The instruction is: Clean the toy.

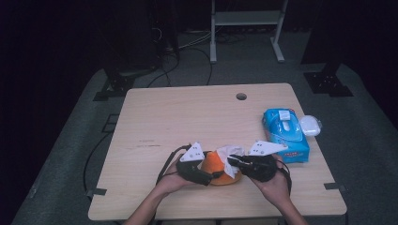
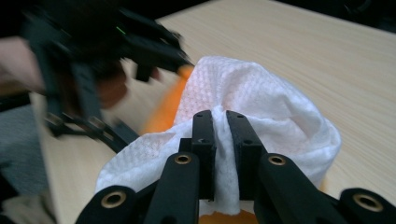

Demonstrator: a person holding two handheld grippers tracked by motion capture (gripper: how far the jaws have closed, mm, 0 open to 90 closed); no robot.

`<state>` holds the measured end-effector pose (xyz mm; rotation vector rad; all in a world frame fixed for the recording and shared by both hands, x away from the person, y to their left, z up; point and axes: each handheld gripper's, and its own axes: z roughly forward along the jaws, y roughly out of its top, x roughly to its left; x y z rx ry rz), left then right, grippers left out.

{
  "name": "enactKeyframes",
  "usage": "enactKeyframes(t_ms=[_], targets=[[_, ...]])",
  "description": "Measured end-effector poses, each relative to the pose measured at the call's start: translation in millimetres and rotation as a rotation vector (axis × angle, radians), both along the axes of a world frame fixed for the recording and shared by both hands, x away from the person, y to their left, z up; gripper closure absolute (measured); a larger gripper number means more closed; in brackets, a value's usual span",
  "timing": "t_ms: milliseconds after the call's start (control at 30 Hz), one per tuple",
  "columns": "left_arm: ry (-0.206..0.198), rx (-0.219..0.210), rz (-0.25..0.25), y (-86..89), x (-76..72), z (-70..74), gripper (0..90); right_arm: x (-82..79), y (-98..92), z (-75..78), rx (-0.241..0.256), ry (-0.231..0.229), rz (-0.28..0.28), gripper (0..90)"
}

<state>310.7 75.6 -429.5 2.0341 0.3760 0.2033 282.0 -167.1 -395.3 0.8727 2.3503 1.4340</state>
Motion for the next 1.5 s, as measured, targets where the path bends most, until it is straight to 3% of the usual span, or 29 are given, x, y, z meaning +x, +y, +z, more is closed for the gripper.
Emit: enactKeyframes(t_ms=[67,133,167,300,400,500,633,767,833,933,1000,1133,1233,1300,1400,1500], targets=[[-0.024,0.007,-0.015,-4.1,-3.5,0.1,23.9,-5.1,7.1,5.5,0.033,-0.009,0.047,81.7],[-0.053,0.036,-0.031,-5.7,-6.3,0.9,24.0,-8.1,15.0,6.7,0.004,-0.022,0.065,81.7],[-0.051,0.03,-0.03,-4.0,-6.0,0.4,24.5,-7.5,15.9,5.7,-0.005,-0.026,0.064,81.8],[-0.021,0.009,-0.02,2.7,-1.4,-2.9,25.5,2.3,2.5,-0.7,-0.017,-0.015,0.003,81.8],[0.001,-0.01,-0.007,4.4,2.0,-4.7,25.2,6.9,-11.0,-6.7,0.005,0.023,-0.051,81.7],[0.028,-0.018,0.013,5.9,6.1,-5.8,23.3,1.6,-6.1,-4.7,0.016,0.013,-0.018,81.7],[0.082,-0.044,0.028,16.2,14.4,-10.1,23.3,0.2,3.6,-9.0,-0.009,0.018,0.022,81.6],[0.146,-0.068,0.043,26.2,22.3,-11.8,22.2,8.8,-6.2,-16.7,-0.02,0.045,-0.032,81.7],[0.146,-0.061,0.033,24.9,22.6,-8.7,17.8,9.1,-6.8,-16.9,-0.008,0.054,-0.032,81.6],[0.141,-0.073,0.03,23.7,22.1,-4.3,14.9,2.5,1.7,-13.8,-0.013,0.028,-0.004,81.5],[0.121,-0.061,0.031,25.3,21.8,-5.9,19.8,0.5,4.9,-12.6,-0.021,0.017,0.003,81.5],[0.162,-0.077,0.053,28.3,24.0,-5.2,24.3,9.0,-2.1,-17.1,-0.028,0.035,-0.031,81.6],[0.186,-0.114,0.007,29.9,24.0,-1.4,21.5,16.6,-10.8,-23.2,-0.019,0.06,-0.059,81.6],[0.193,-0.141,-0.007,32.7,23.9,-0.5,24.5,19.7,-15.6,-26.0,-0.028,0.06,-0.091,81.5],[0.172,-0.122,0.021,33.8,23.9,-1.8,35.5,21.0,-21.1,-26.7,0.009,0.075,-0.105,81.5],[0.197,-0.14,0.047,35.1,25.9,-4.9,39.8,13.7,-16.3,-19.9,0.039,0.046,-0.069,81.6]])
